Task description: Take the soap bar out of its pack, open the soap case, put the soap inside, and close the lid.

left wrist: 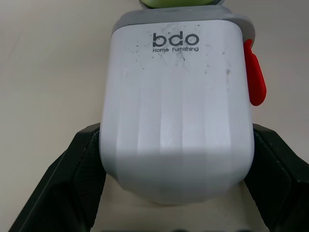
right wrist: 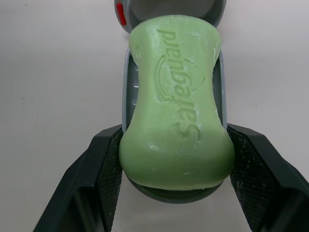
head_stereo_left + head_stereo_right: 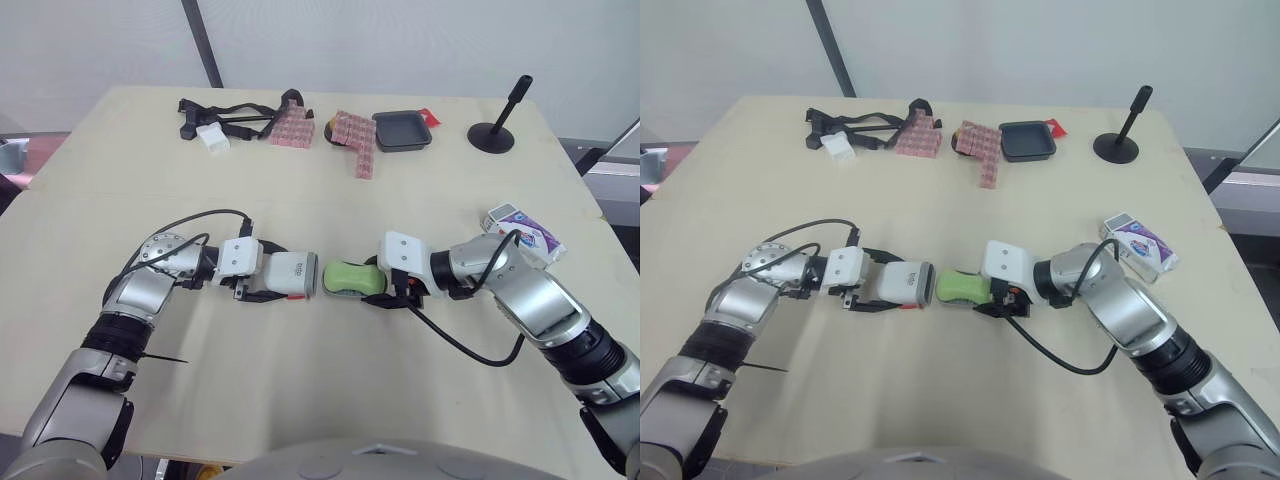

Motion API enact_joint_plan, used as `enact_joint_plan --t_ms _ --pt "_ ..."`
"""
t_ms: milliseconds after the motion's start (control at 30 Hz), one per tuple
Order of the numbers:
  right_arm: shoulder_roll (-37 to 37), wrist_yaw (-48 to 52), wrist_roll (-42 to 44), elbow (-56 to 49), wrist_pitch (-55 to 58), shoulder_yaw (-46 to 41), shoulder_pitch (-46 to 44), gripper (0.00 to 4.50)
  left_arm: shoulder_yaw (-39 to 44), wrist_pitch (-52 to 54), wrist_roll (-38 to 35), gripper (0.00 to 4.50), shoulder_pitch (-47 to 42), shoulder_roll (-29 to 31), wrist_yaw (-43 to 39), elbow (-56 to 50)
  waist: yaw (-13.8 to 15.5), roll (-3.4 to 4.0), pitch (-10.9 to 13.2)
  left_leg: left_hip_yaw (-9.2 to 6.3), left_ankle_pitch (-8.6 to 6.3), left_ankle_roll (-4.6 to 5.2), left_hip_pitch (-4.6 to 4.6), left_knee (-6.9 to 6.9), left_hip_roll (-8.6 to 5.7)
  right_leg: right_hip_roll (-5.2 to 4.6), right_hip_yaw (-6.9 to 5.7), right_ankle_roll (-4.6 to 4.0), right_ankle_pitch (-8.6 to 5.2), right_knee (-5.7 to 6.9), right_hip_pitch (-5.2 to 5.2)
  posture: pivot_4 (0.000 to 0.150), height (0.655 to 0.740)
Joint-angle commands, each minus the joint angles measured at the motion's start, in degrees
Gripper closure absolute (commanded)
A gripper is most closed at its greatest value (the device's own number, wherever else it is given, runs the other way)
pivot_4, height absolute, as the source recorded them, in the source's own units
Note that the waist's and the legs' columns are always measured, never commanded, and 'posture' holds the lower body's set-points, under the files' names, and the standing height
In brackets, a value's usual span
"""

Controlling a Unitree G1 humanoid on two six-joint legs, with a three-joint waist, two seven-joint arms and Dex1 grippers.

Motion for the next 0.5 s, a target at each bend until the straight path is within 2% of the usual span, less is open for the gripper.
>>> enact_joint_plan --t_ms 33,500 --pt "-0.1 -0.1 0.1 -2.0 0.5 -0.2 -1.7 1.45 -0.2 -0.2 -0.3 1.04 -1.2 -0.3 0.2 -1.6 0.0 0.00 0.0 0.00 0.00 0.00 0.00 0.00 0.00 0.00 0.00 0.00 0.00 0.00 0.00 0.150 0.7400" --pt "0.8 0.9 -1.5 0.6 -0.5 3.3 -5.9 1.45 -2.6 0.0 1.3 1.04 -4.1 -4.2 1.2 -0.6 0.0 0.00 0.0 0.00 0.01 0.01 0.01 0.01 0.00 0.00 0.01 0.00 0.00 0.06 0.00 0.150 0.7400"
